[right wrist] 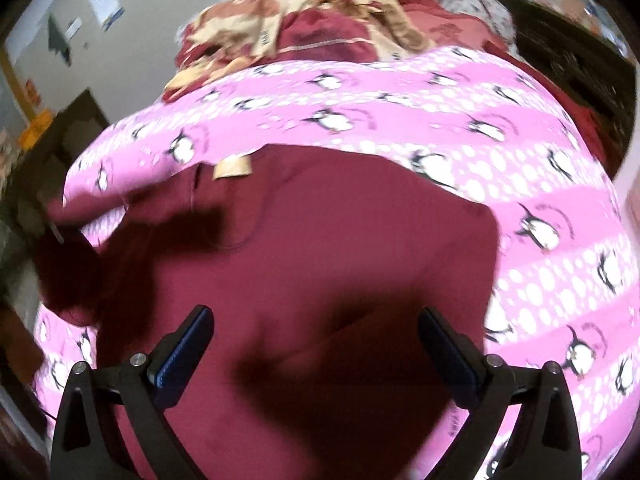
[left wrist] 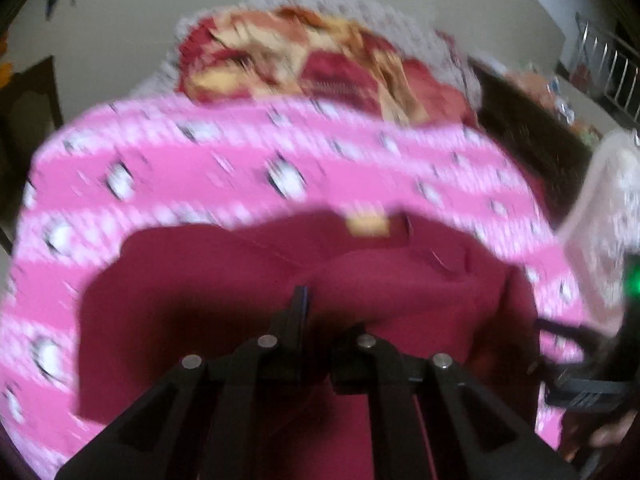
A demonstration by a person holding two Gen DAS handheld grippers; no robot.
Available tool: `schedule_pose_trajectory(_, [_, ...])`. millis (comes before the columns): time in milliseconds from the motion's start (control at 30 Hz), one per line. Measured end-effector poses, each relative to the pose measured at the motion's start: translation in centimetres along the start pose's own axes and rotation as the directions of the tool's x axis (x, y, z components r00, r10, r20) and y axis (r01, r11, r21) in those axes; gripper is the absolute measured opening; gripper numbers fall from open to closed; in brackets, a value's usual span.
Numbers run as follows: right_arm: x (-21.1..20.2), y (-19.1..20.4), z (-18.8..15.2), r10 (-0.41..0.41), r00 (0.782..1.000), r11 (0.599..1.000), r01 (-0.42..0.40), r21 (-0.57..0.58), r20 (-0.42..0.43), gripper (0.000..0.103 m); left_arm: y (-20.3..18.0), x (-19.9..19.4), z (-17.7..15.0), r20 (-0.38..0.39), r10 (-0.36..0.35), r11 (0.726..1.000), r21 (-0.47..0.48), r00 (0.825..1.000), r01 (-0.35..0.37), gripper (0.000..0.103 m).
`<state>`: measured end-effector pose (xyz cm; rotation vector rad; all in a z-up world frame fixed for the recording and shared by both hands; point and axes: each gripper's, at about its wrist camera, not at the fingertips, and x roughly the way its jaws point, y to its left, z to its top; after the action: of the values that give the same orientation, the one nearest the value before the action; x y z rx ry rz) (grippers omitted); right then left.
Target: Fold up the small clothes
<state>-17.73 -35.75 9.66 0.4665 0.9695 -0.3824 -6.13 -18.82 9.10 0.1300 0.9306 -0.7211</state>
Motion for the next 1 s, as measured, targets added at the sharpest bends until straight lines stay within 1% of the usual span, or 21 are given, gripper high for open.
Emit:
schedule_pose_trajectory(67, [-0.2,-0.7,-0.2,0.026,1.0,1.0,-0.026,0.007,-0.01,0.103,-1.2,2.3,-2.1,-0.071,-0.011,1.0,0.003,0.997,0.012,0.008])
schedule_pose_trajectory(100, [-0.3,-0.8,-0.2,0.034,0.999,0.999,-0.034,-0.004,-0.01,0.103,-1.7,3.4,-3.2,-0.101,-0.003,1.0,0.013,0.995,0.004,0.009])
schedule_pose_trajectory(167, [-0.2,-0.3,-0.4,0.045,0.999,0.998,-0.045,-0.044,-0.006,0.102,-2.6,4.5,-5.3,-0.133,0.058,0.998,0.042,0.989,-0.053,0.015])
schedule_pose_trajectory(233, [0.2,0.6,-0.5,0.046,0.999,0.993,-0.046,-0.108,-0.003,0.096,-2.9,4.5,-6.3,-0.144,0.066,0.997,0.048,0.987,-0.06,0.033])
schedule_pose_trajectory(267, [0.5,1.1,-0.5,0.045,0.999,0.989,-0.045,-0.138,-0.007,0.093,-2.9,3.9,-6.6,-0.136,0.061,0.997,0.047,0.989,-0.055,0.038])
schedule_pose_trajectory(300, [0.8,1.4,-0.6,0.048,0.999,0.986,-0.049,-0.16,-0.01,0.087,-2.8,3.3,-6.7,-0.129,0.058,0.998,0.046,0.99,-0.052,0.052])
schedule_pose_trajectory(333, [1.3,1.9,-0.6,0.06,0.998,0.981,-0.062,-0.183,-0.017,0.085,-2.8,2.4,-6.8,-0.112,0.055,0.998,0.048,0.992,-0.05,0.066])
schedule_pose_trajectory(400, [2.6,3.0,-0.7,0.073,0.996,0.972,-0.081,-0.223,-0.042,0.083,-2.2,0.6,-7.0,-0.07,0.079,0.995,0.063,0.994,-0.074,0.073])
schedule_pose_trajectory(433, [3.2,3.5,-0.7,0.074,0.996,0.967,-0.084,-0.24,-0.052,0.08,-1.7,-0.6,-7.3,-0.044,0.102,0.992,0.074,0.994,-0.098,0.073])
schedule_pose_trajectory(500, [4.6,4.6,-0.6,0.07,0.995,0.956,-0.087,-0.279,-0.07,0.077,-0.3,-2.0,-7.3,-0.02,0.151,0.986,0.073,0.988,-0.149,0.073])
schedule_pose_trajectory(567, [6.2,5.6,-0.4,0.053,0.995,0.947,-0.078,-0.311,-0.088,0.074,1.5,-3.2,-7.6,-0.013,0.183,0.982,0.044,0.983,-0.183,0.073])
schedule_pose_trajectory(600, [7.0,6.1,-0.3,0.052,0.994,0.942,-0.082,-0.326,-0.099,0.069,2.7,-3.7,-7.8,-0.013,0.206,0.978,0.022,0.979,-0.205,0.073])
schedule_pose_trajectory(633, [8.0,6.5,-0.3,0.058,0.991,0.936,-0.095,-0.339,-0.117,0.055,4.0,-4.0,-8.1,-0.021,0.234,0.972,-0.001,0.972,-0.234,0.073])
schedule_pose_trajectory(667, [8.8,6.9,-0.3,0.062,0.989,0.932,-0.105,-0.347,-0.133,0.045,5.3,-4.1,-8.5,-0.036,0.262,0.964,-0.024,0.964,-0.263,0.073])
schedule_pose_trajectory(700, [9.3,7.0,-0.5,0.052,0.99,0.929,-0.097,-0.356,-0.133,0.03,6.3,-4.2,-8.9,-0.05,0.279,0.959,-0.043,0.959,-0.281,0.073])
schedule_pose_trajectory(767, [8.9,7.2,-0.4,0.054,0.993,0.924,-0.09,-0.371,-0.106,0.011,8.5,-4.4,-9.6,-0.077,0.303,0.947,-0.087,0.95,-0.309,0.073])
schedule_pose_trajectory(800, [8.2,7.1,-0.1,0.056,0.994,0.922,-0.087,-0.376,-0.093,0.006,9.0,-4.3,-9.5,-0.084,0.308,0.943,-0.103,0.948,-0.316,0.073])
schedule_pose_trajectory(867, [5.3,6.1,1.0,0.104,0.994,0.931,-0.107,-0.35,-0.026,0.006,10.7,-4.8,-10.0,-0.089,0.311,0.934,-0.157,0.946,-0.322,0.073])
schedule_pose_trajectory(900, [4.1,5.5,1.4,0.101,0.995,0.936,-0.092,-0.34,0.008,0.006,11.2,-5.3,-10.5,-0.088,0.312,0.93,-0.177,0.946,-0.323,0.073])
schedule_pose_trajectory(967, [1.7,3.5,2.6,0.05,0.995,0.951,-0.021,-0.308,0.087,0.006,11.8,-5.5,-10.5,-0.089,0.306,0.927,-0.198,0.948,-0.318,0.073])
schedule_pose_trajectory(1000, [1.3,2.3,3.1,0.008,0.995,0.957,0.021,-0.289,0.097,0.006,11.8,-5.4,-10.6,-0.09,0.305,0.927,-0.198,0.948,-0.317,0.073])
